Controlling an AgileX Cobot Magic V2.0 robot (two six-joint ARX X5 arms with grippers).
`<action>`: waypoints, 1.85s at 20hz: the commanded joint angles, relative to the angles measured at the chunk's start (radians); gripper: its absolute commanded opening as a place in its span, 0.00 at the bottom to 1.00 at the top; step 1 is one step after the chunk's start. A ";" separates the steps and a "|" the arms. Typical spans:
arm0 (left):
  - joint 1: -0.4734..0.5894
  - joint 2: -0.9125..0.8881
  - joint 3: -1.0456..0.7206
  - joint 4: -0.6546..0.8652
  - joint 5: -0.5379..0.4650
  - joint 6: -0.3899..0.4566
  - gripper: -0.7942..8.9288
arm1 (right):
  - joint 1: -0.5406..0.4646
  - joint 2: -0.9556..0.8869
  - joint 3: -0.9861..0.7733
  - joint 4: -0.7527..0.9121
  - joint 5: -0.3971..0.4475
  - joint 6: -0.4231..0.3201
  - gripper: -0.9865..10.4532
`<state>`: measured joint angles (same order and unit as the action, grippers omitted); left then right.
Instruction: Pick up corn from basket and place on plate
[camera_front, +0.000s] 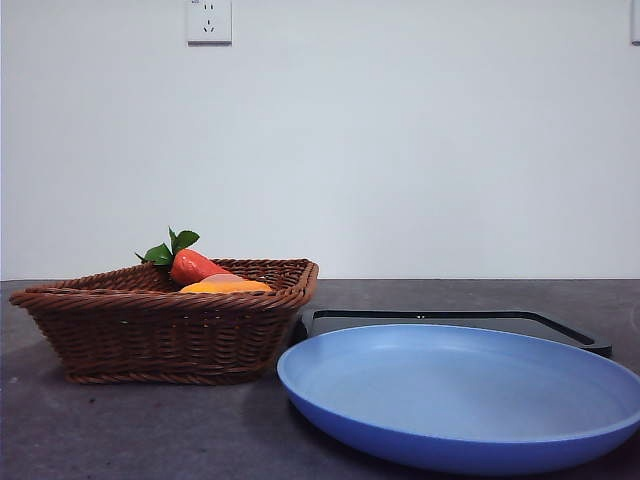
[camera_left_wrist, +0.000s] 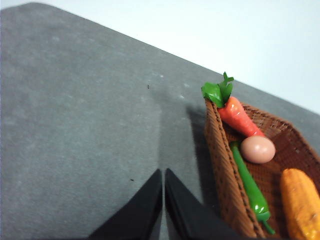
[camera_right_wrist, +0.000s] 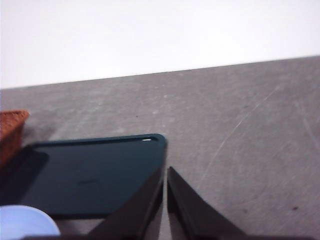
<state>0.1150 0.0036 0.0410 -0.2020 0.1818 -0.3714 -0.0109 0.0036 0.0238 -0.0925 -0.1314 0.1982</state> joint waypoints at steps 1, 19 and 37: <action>0.003 0.000 0.017 -0.038 0.006 -0.085 0.09 | 0.002 0.000 0.038 0.010 -0.002 0.122 0.09; 0.002 0.303 0.439 -0.264 0.251 0.121 0.09 | 0.002 0.328 0.497 -0.326 -0.137 -0.039 0.09; -0.083 0.574 0.655 -0.563 0.391 0.381 0.21 | 0.044 0.676 0.737 -0.726 -0.320 -0.242 0.15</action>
<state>0.0338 0.5713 0.6758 -0.7769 0.5694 -0.0093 0.0319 0.6739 0.7418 -0.8257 -0.4477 -0.0307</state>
